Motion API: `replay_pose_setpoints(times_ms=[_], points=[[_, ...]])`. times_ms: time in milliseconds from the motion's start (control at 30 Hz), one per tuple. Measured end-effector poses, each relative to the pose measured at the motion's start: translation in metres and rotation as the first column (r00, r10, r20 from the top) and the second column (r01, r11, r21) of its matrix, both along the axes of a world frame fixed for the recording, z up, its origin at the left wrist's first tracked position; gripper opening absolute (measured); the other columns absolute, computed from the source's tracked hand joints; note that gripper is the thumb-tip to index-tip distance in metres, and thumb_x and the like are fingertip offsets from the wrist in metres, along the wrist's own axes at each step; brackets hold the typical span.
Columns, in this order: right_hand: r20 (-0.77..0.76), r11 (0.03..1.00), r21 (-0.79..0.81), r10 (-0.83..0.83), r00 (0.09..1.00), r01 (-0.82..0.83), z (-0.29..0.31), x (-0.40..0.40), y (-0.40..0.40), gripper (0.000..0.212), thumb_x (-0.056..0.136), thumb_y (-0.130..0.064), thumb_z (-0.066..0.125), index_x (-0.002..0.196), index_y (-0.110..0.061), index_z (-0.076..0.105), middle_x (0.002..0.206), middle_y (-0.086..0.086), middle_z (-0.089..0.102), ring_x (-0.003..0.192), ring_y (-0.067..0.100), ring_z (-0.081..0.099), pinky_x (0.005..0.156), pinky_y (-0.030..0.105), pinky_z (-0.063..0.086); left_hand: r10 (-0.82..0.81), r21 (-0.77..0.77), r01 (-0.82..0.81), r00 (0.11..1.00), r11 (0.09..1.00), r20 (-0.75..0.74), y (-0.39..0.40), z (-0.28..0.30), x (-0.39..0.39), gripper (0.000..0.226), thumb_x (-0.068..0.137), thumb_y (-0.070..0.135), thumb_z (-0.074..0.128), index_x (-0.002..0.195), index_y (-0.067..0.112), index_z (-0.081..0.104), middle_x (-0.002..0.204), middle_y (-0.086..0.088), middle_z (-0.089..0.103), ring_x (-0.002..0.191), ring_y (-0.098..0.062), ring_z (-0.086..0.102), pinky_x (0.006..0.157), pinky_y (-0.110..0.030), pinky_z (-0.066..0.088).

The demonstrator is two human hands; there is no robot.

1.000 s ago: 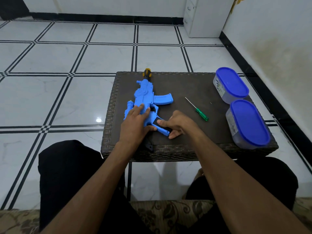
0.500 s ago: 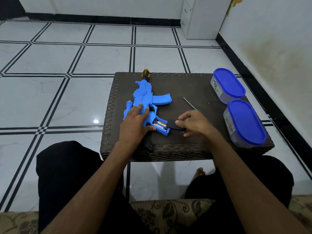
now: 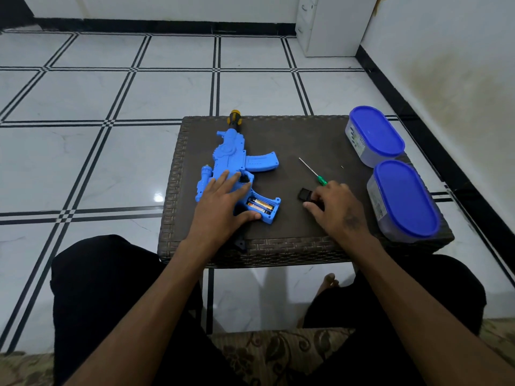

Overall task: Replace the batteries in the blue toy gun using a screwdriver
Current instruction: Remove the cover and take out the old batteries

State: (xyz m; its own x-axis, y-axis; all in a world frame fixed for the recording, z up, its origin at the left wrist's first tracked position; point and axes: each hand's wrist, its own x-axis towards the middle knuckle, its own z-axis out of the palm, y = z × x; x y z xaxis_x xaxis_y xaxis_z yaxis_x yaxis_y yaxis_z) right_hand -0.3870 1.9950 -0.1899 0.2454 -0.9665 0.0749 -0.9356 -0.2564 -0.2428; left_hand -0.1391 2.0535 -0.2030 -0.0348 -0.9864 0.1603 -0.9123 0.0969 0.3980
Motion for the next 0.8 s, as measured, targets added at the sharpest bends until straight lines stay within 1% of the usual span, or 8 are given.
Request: replay_pose_setpoints(times_ms=[100, 167, 233, 333, 500, 600, 700, 800], points=[[0.058, 1.0, -0.023, -0.01, 0.998, 0.011, 0.006, -0.002, -0.005, 0.019, 0.094, -0.034, 0.059, 0.101, -0.019, 0.067, 0.104, 0.004, 0.059, 0.095, 0.014, 0.052, 0.073, 0.028, 0.047, -0.053, 0.015, 0.053, 0.999, 0.999, 0.013, -0.006, 0.002, -0.002, 0.073, 0.081, 0.056, 0.065, 0.144, 0.022, 0.046, 0.156, 0.0, 0.033, 0.148, -0.022, 0.016, 0.119, -0.039, 0.007], [0.078, 0.994, -0.085, -0.064, 0.995, 0.07, 0.013, -0.002, -0.011, 0.016, 0.094, -0.026, 0.059, 0.106, -0.016, 0.065, 0.109, 0.006, 0.058, 0.101, 0.019, 0.053, 0.079, 0.032, 0.051, -0.078, 0.031, 0.077, 0.997, 0.997, 0.03, -0.008, 0.001, -0.002, 0.074, 0.082, 0.056, 0.064, 0.144, 0.021, 0.045, 0.155, 0.001, 0.035, 0.148, -0.02, 0.019, 0.119, -0.039, 0.009], [0.029, 0.985, -0.095, -0.142, 0.989, 0.145, 0.019, -0.004, -0.022, 0.025, 0.094, -0.026, 0.059, 0.117, -0.016, 0.06, 0.12, 0.008, 0.055, 0.109, 0.023, 0.05, 0.086, 0.034, 0.05, -0.095, 0.046, 0.094, 0.995, 0.995, 0.038, -0.01, -0.001, -0.003, 0.074, 0.082, 0.057, 0.063, 0.144, 0.02, 0.045, 0.153, 0.001, 0.038, 0.147, -0.019, 0.022, 0.12, -0.039, 0.012], [-0.108, 0.981, 0.019, -0.188, 0.976, 0.191, 0.018, -0.006, -0.04, 0.037, 0.095, -0.032, 0.058, 0.127, -0.014, 0.054, 0.128, 0.01, 0.053, 0.117, 0.026, 0.048, 0.091, 0.038, 0.046, -0.101, 0.041, 0.1, 0.995, 0.994, 0.022, -0.009, -0.001, -0.002, 0.073, 0.083, 0.055, 0.063, 0.144, 0.019, 0.044, 0.153, 0.002, 0.039, 0.146, -0.019, 0.023, 0.119, -0.038, 0.012], [-0.075, 0.973, 0.116, -0.194, 0.978, 0.202, 0.014, -0.004, -0.054, 0.021, 0.092, -0.028, 0.062, 0.109, -0.015, 0.061, 0.112, 0.007, 0.06, 0.1, 0.024, 0.057, 0.084, 0.042, 0.053, -0.165, 0.047, 0.164, 0.986, 0.985, 0.023, -0.008, 0.0, 0.002, 0.065, 0.09, 0.047, 0.059, 0.146, 0.02, 0.041, 0.155, 0.002, 0.035, 0.147, -0.017, 0.022, 0.119, -0.035, 0.007], [0.075, 0.981, 0.136, -0.147, 0.986, 0.136, 0.021, 0.001, -0.053, 0.009, 0.093, -0.021, 0.061, 0.101, -0.019, 0.059, 0.108, 0.003, 0.054, 0.09, 0.018, 0.057, 0.077, 0.036, 0.052, -0.207, 0.048, 0.206, 0.978, 0.977, 0.018, -0.007, 0.002, 0.006, 0.058, 0.095, 0.04, 0.055, 0.147, 0.02, 0.039, 0.156, 0.003, 0.032, 0.146, -0.012, 0.023, 0.119, -0.033, 0.005], [0.22, 0.994, 0.107, -0.035, 0.975, 0.012, 0.037, 0.008, -0.046, 0.01, 0.094, -0.014, 0.06, 0.102, -0.019, 0.06, 0.099, 0.0, 0.06, 0.084, 0.015, 0.057, 0.065, 0.026, 0.044, -0.223, 0.043, 0.222, 0.975, 0.974, 0.022, -0.007, 0.001, 0.008, 0.056, 0.097, 0.038, 0.053, 0.147, 0.02, 0.038, 0.157, 0.003, 0.031, 0.146, -0.012, 0.022, 0.119, -0.033, 0.003], [0.244, 0.994, -0.001, 0.105, 0.964, -0.108, 0.056, 0.014, -0.028, 0.015, 0.094, -0.01, 0.057, 0.104, -0.016, 0.067, 0.093, 0.001, 0.066, 0.081, 0.015, 0.059, 0.065, 0.029, 0.049, -0.297, 0.056, 0.293, 0.951, 0.954, 0.083, -0.005, -0.005, 0.009, 0.059, 0.097, 0.043, 0.049, 0.149, 0.021, 0.034, 0.159, 0.003, 0.025, 0.148, -0.014, 0.017, 0.117, -0.037, -0.005]])
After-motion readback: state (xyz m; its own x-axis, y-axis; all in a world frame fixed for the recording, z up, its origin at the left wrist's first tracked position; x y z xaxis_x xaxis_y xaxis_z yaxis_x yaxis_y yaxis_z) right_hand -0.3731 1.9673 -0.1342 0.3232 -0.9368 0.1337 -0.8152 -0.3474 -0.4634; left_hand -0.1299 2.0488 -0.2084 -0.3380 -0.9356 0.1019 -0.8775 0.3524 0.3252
